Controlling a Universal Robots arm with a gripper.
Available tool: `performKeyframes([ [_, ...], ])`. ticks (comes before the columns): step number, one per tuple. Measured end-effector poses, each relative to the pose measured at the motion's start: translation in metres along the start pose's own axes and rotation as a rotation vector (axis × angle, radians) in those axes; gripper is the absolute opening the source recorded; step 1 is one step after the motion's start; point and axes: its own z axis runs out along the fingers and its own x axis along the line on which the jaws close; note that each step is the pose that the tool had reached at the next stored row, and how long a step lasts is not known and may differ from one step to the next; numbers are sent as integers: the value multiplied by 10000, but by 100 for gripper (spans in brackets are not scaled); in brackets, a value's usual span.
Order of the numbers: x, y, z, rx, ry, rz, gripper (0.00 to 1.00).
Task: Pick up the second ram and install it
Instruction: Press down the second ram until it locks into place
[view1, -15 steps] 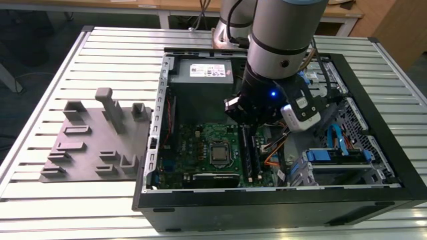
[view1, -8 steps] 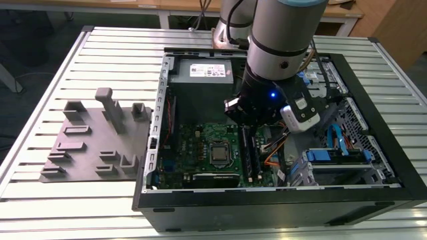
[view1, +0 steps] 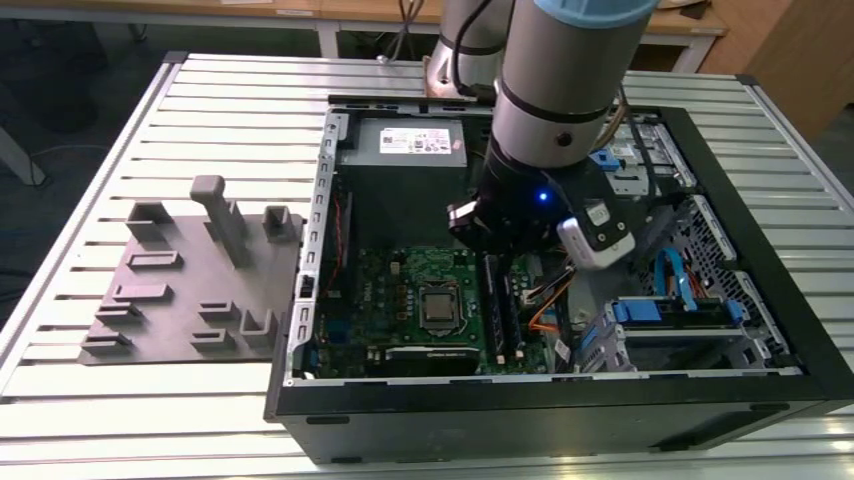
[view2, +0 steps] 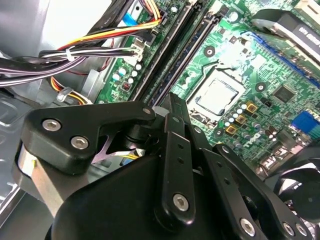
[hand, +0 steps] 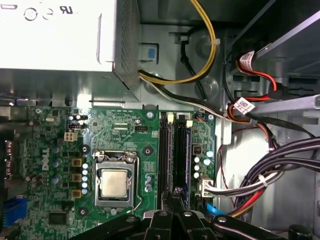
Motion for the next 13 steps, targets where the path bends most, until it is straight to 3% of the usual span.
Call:
performKeyframes([
  [6,2,39,98,-149,-1,3,11],
  [13,2,224,231,-195,-2,2,11],
])
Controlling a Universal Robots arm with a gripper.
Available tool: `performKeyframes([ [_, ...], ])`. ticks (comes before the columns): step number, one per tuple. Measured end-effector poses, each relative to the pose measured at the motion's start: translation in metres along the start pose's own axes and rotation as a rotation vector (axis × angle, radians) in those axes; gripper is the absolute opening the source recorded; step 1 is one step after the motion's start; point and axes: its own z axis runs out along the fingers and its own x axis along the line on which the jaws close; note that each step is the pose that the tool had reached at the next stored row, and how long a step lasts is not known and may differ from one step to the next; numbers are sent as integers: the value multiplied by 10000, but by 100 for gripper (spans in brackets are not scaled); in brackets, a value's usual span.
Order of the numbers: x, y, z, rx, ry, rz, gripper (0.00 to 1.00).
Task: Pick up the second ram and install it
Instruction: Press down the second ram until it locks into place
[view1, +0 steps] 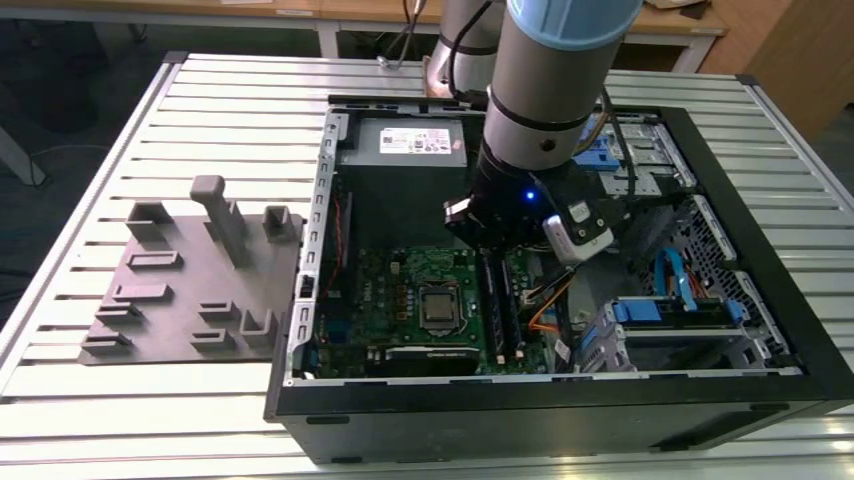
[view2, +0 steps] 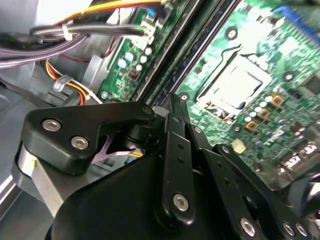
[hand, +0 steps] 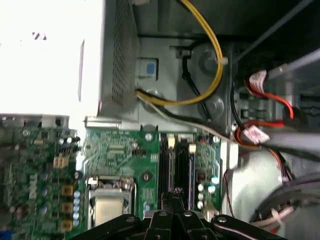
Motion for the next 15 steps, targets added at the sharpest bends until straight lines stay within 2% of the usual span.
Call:
performKeyframes([
  [4,2,74,76,-3,0,-8,11],
  [9,3,98,167,-2,0,-14,11],
  [15,5,119,221,10,4,-15,11],
])
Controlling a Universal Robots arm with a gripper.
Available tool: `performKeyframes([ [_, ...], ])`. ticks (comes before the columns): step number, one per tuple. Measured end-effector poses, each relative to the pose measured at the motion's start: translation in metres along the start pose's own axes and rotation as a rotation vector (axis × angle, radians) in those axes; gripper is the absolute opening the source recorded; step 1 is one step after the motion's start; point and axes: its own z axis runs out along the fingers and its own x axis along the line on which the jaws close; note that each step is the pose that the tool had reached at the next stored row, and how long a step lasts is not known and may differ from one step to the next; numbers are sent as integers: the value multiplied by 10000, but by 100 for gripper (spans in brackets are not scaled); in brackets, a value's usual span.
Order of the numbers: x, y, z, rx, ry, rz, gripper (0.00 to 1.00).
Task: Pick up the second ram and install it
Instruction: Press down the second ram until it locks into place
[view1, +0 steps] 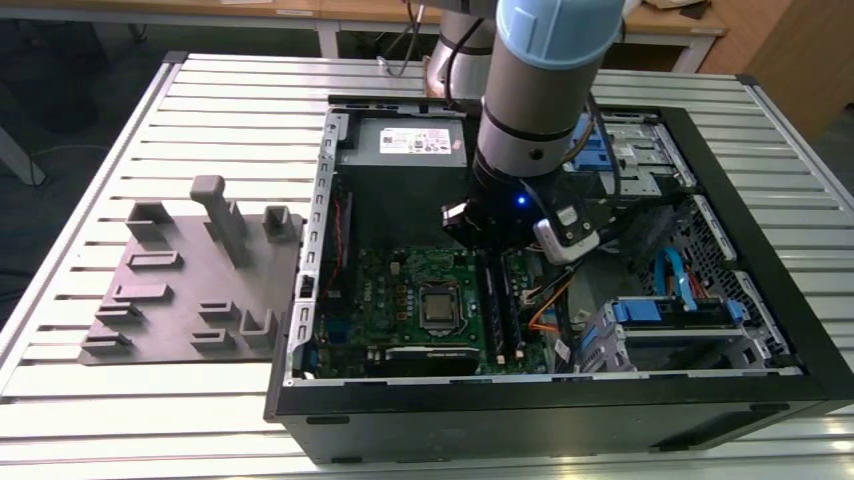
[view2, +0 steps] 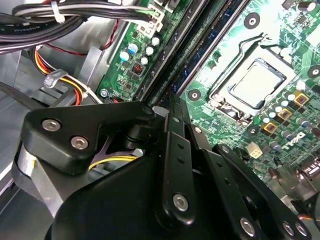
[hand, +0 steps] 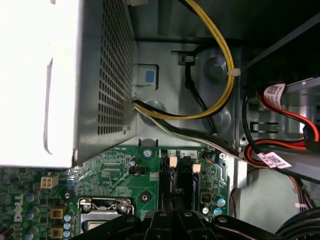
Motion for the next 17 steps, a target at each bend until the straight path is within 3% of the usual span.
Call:
performKeyframes([
  [4,-1,15,29,-8,-3,-1,11],
  [7,-3,23,-13,-49,-48,-1,11],
  [11,5,-8,-62,40,-53,-8,11],
  [17,10,-161,-68,311,-48,-13,11],
])
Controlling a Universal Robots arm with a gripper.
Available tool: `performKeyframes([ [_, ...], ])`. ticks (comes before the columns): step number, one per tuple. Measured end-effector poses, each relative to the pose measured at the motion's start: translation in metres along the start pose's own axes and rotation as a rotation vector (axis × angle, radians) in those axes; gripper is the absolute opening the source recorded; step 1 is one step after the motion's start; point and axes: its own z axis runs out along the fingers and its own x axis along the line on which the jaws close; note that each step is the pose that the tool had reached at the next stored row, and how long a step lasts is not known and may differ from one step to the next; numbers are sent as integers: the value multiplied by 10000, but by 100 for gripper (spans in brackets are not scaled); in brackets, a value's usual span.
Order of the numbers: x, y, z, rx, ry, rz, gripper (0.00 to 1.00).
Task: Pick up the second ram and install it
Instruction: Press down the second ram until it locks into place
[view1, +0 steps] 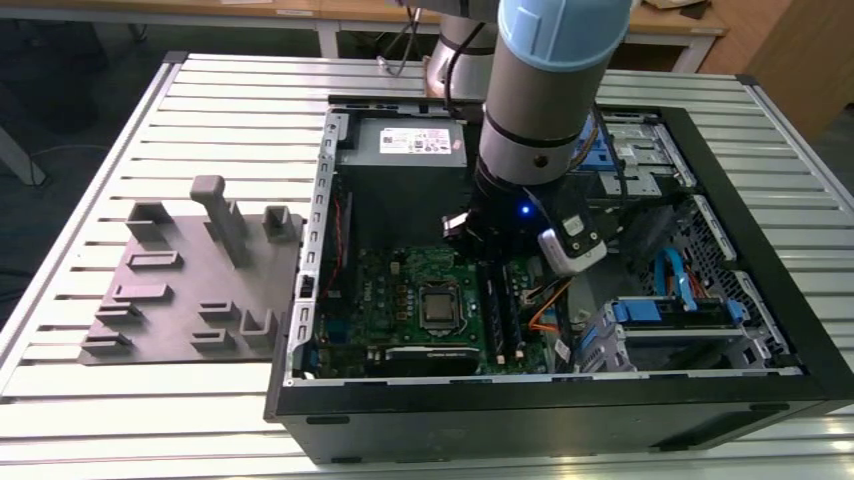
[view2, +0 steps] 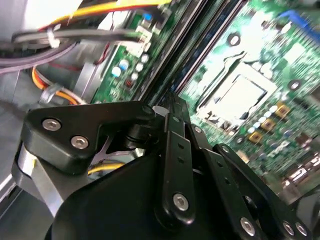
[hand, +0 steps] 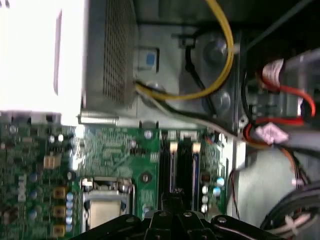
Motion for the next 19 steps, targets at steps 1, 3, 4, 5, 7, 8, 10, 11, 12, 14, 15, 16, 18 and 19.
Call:
performKeyframes([
  [1,1,-27,1,42,1,-1,11],
  [3,2,-86,2,117,2,-4,11],
  [4,2,-117,3,146,3,-4,11],
  [5,2,-149,6,166,3,-5,11],
  [7,4,-217,10,204,5,-5,11],
  [8,4,-251,12,220,7,-6,11],
  [10,6,-324,18,238,8,-6,11],
  [11,7,-362,22,248,8,-5,11],
  [12,7,-398,26,256,10,-6,11],
  [14,8,-463,30,277,10,-7,11],
  [15,9,-481,32,286,11,-8,11],
  [16,9,-489,36,287,11,-8,11],
  [18,10,-499,48,293,14,-6,11],
  [19,10,-500,59,294,13,-7,11],
])
